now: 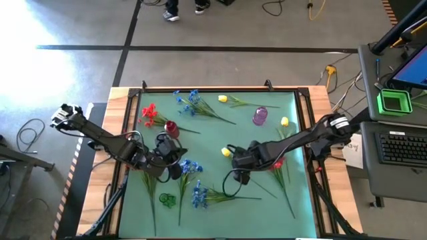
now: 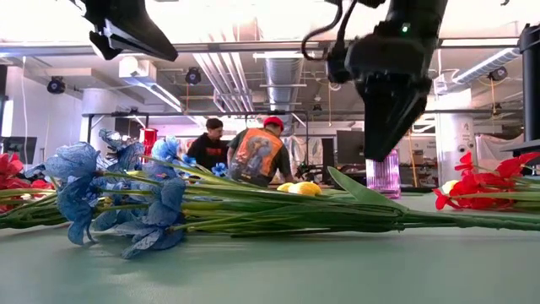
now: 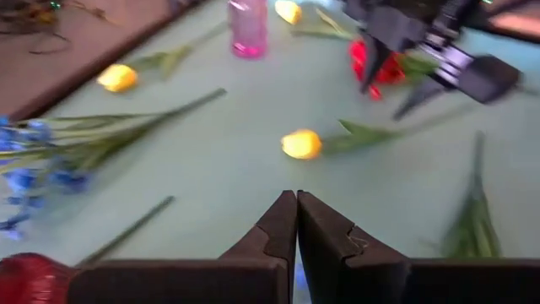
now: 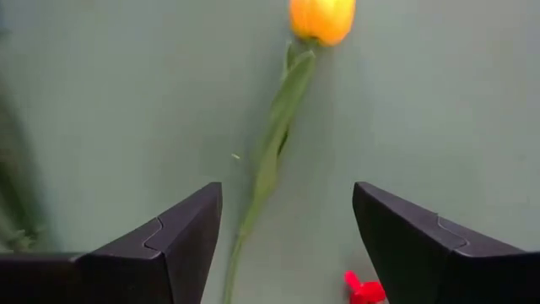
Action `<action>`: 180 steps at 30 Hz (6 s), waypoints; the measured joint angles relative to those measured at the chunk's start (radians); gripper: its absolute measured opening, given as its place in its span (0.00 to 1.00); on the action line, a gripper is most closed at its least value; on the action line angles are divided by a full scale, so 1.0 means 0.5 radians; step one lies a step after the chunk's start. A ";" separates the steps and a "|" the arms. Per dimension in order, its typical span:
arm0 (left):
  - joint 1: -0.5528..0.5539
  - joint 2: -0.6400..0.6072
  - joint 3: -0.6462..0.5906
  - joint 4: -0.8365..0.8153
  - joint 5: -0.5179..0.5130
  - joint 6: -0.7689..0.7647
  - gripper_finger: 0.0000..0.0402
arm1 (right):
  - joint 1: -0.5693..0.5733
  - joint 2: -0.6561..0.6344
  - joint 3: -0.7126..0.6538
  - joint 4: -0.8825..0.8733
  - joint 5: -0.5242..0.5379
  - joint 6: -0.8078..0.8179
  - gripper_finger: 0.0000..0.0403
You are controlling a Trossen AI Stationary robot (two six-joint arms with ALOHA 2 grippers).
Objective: Sort flowers into vase by color
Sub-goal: Put the bottom yellow tulip into the purple vase
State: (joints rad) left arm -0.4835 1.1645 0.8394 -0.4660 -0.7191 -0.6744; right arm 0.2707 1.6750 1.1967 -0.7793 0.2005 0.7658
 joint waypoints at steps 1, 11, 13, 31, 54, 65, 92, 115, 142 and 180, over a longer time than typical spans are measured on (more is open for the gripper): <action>0.000 -0.002 0.000 0.000 0.054 0.023 0.00 | 0.008 0.020 0.003 -0.006 -0.002 0.029 0.65; -0.103 -0.034 -0.001 0.003 0.065 0.076 0.00 | 0.054 0.085 0.002 -0.002 -0.120 0.367 0.62; -0.148 -0.029 -0.001 0.007 -0.038 0.078 0.00 | 0.057 0.084 0.002 0.000 -0.119 0.379 0.61; -0.345 0.048 -0.001 0.007 -0.330 0.105 0.00 | 0.038 0.298 0.003 0.287 -0.009 0.330 0.58; -0.345 0.055 -0.001 0.358 -0.330 0.340 0.00 | 0.024 0.350 0.029 0.435 0.037 0.237 0.04; -0.345 0.055 -0.001 0.399 -0.330 0.359 0.00 | -0.045 -0.263 0.041 0.819 0.632 -0.417 0.03; -0.339 0.055 -0.001 0.584 -0.350 0.601 0.00 | -0.647 -1.120 -1.441 4.285 1.408 -2.182 0.03; -0.338 0.055 -0.001 0.572 -0.504 0.657 0.00 | -0.860 -1.224 -1.618 4.284 1.489 -2.203 0.03; -0.338 0.055 -0.001 0.573 -0.536 0.651 0.00 | -0.895 -1.226 -1.878 4.055 1.581 -1.665 0.29; -0.419 -0.214 -0.001 -0.476 0.312 -1.180 0.00 | -0.667 -1.309 -1.020 1.083 1.769 -0.424 0.70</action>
State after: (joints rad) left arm -0.6930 1.0576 0.8392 -0.7041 -0.5632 -1.2645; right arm -0.0628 1.0206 0.6867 -0.2380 1.0848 0.5537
